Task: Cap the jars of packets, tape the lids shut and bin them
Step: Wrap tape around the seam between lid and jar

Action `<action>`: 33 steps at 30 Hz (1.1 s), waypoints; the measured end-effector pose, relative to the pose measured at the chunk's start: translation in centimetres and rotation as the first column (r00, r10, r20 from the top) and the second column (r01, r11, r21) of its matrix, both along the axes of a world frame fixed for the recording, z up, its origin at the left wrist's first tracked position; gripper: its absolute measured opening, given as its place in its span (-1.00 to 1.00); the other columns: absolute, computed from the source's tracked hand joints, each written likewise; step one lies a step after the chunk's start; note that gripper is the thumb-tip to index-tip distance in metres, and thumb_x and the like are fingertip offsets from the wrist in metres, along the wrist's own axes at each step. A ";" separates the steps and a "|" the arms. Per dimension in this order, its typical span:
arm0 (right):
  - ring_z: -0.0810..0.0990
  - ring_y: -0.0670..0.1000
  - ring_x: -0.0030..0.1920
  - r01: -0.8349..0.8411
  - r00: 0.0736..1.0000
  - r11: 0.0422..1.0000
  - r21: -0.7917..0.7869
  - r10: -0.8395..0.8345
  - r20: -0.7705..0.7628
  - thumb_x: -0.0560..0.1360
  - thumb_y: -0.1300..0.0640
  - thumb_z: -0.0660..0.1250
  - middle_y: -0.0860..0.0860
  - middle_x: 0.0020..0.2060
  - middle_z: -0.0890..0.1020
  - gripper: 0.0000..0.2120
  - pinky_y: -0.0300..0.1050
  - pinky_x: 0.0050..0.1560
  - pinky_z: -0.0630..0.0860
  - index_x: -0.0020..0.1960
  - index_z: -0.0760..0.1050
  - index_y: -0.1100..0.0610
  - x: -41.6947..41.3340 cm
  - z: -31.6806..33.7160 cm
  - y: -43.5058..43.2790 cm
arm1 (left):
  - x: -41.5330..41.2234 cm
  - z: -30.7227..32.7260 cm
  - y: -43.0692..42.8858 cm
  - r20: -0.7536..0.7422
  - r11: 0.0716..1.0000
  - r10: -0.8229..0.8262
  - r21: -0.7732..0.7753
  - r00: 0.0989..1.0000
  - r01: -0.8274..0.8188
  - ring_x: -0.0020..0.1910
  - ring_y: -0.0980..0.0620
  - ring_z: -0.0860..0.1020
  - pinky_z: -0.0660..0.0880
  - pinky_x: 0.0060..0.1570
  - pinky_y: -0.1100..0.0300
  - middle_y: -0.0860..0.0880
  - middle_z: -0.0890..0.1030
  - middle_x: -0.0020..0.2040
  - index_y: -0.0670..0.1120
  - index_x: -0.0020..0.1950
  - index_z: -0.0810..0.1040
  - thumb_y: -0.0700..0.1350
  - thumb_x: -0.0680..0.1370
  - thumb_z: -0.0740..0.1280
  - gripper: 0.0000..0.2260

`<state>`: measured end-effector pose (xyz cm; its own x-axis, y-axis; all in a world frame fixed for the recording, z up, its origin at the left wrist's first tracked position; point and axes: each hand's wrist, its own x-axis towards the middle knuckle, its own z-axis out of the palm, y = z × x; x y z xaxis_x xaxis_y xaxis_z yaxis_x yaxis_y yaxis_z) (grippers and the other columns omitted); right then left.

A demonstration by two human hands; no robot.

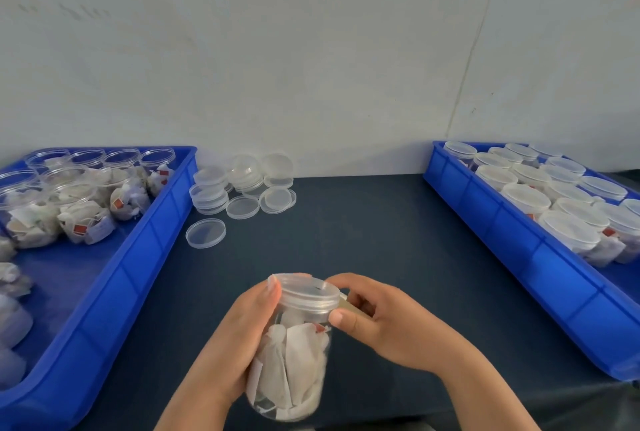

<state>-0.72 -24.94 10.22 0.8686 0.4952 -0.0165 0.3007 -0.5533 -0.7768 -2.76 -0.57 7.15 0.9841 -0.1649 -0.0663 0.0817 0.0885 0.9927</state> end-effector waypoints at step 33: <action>0.49 -0.40 0.24 0.028 0.996 0.988 -0.152 -0.014 0.090 0.50 -0.64 -0.02 -0.61 0.26 0.45 -0.45 -0.24 0.25 0.48 0.45 0.25 -0.57 0.3 0.1 -0.7 | -0.8 1.7 -1.9 -0.016 0.972 0.234 -0.006 0.972 -0.234 -0.08 0.09 0.76 0.64 -0.24 0.29 0.20 0.73 0.01 0.27 0.32 0.59 0.44 0.37 0.49 -0.42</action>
